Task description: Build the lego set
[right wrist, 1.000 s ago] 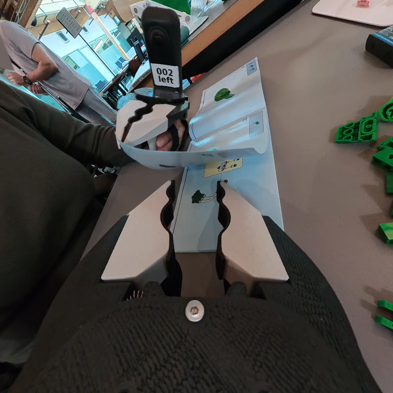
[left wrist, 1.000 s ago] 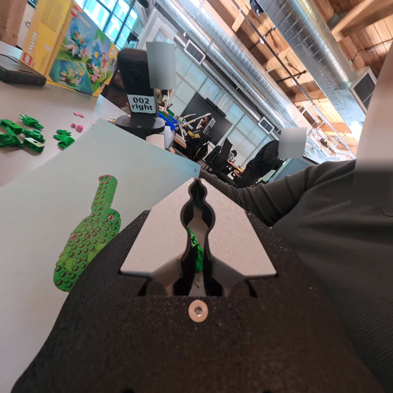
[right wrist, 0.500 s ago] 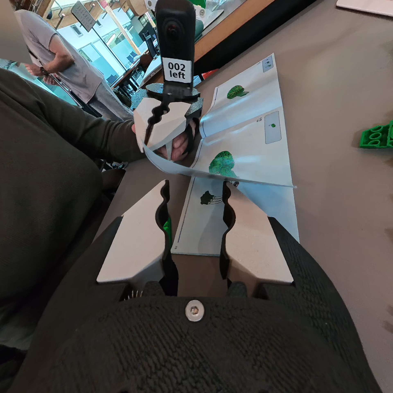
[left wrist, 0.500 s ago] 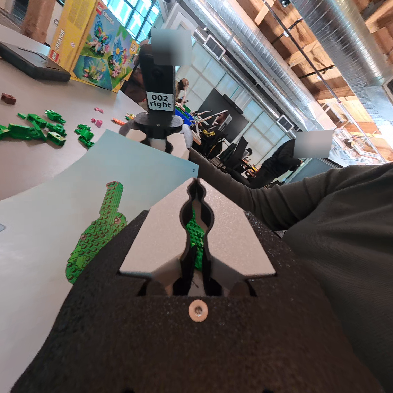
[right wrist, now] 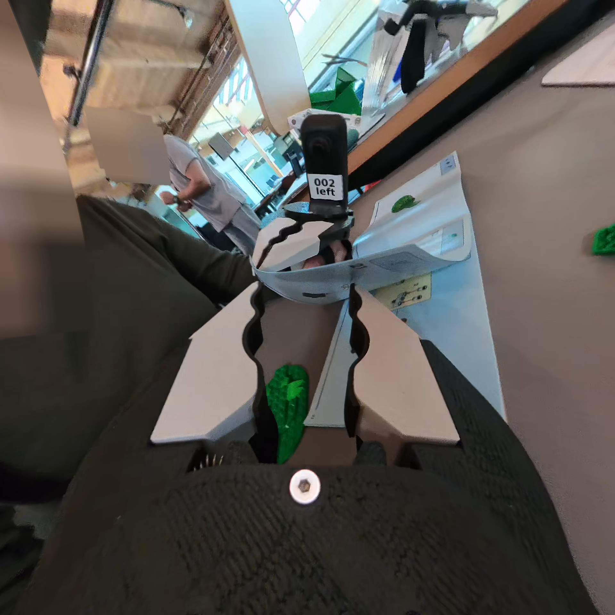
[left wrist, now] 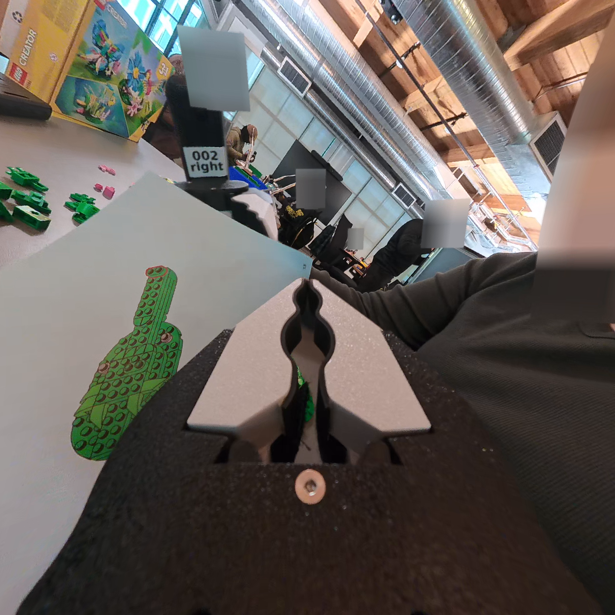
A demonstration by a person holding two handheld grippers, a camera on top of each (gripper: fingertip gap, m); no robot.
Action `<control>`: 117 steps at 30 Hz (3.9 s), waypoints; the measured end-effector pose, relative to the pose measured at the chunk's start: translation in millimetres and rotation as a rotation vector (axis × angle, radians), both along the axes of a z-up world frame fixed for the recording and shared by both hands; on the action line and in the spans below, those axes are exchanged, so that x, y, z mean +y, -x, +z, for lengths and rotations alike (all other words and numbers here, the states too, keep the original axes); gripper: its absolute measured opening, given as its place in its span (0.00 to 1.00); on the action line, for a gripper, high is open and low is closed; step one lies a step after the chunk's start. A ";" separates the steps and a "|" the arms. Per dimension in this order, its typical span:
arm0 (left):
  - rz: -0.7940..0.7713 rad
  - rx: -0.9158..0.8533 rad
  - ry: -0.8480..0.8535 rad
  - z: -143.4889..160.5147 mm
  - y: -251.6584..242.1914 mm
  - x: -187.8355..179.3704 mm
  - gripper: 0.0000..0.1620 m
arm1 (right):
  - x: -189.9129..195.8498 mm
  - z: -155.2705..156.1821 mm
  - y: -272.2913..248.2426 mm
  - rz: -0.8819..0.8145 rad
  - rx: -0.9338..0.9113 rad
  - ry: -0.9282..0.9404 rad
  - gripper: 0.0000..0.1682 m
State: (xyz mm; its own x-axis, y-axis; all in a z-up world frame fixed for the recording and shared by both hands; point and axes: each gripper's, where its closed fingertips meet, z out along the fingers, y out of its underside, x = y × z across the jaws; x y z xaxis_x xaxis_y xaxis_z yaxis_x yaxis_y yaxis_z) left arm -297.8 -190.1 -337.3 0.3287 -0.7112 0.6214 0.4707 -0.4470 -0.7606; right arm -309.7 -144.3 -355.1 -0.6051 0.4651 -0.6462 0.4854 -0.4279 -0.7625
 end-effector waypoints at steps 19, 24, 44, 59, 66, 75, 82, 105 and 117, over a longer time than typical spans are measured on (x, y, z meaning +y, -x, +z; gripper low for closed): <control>0.048 0.114 -0.024 -5.4 -4.9 2.9 0.00 | -14.2 1.0 1.1 0.086 -0.132 0.185 0.35; 0.045 0.117 -0.030 -4.9 -5.5 2.0 0.00 | -16.9 -0.2 -1.0 0.105 -0.135 0.174 0.33; 0.042 0.129 -0.043 -4.4 -8.5 0.7 0.00 | -16.5 -3.7 -3.1 0.102 -0.123 0.122 0.34; 0.000 0.077 -0.042 -0.8 -11.3 -3.0 0.00 | -17.0 -2.6 -7.5 0.119 -0.103 0.107 0.33; 0.001 0.075 -0.041 -0.8 -11.3 -2.7 0.00 | -16.2 -2.0 -7.3 0.117 -0.101 0.113 0.34; 0.003 0.069 -0.042 -0.4 -10.6 -2.3 0.00 | -9.1 -6.0 -8.3 0.083 -0.108 0.060 0.34; 0.007 0.067 -0.042 -0.3 -10.0 -1.9 0.00 | 32.4 6.6 4.7 -0.215 0.012 -0.229 0.33; 0.027 0.041 -0.206 22.0 -2.9 -12.6 0.00 | -23.2 -27.0 14.8 -0.025 0.005 -0.355 0.17; 0.361 0.049 -0.466 66.0 58.8 -20.4 0.18 | -11.0 -48.2 7.3 -0.014 -0.222 -0.271 0.14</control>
State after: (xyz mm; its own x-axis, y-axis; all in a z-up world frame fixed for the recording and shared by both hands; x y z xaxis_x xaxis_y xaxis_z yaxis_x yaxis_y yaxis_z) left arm -356.6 -210.5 -271.3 0.6213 -0.7431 0.2486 0.4902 0.1211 -0.8632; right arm -317.0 -155.3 -403.2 -0.4560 0.6452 -0.6129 0.6472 -0.2323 -0.7261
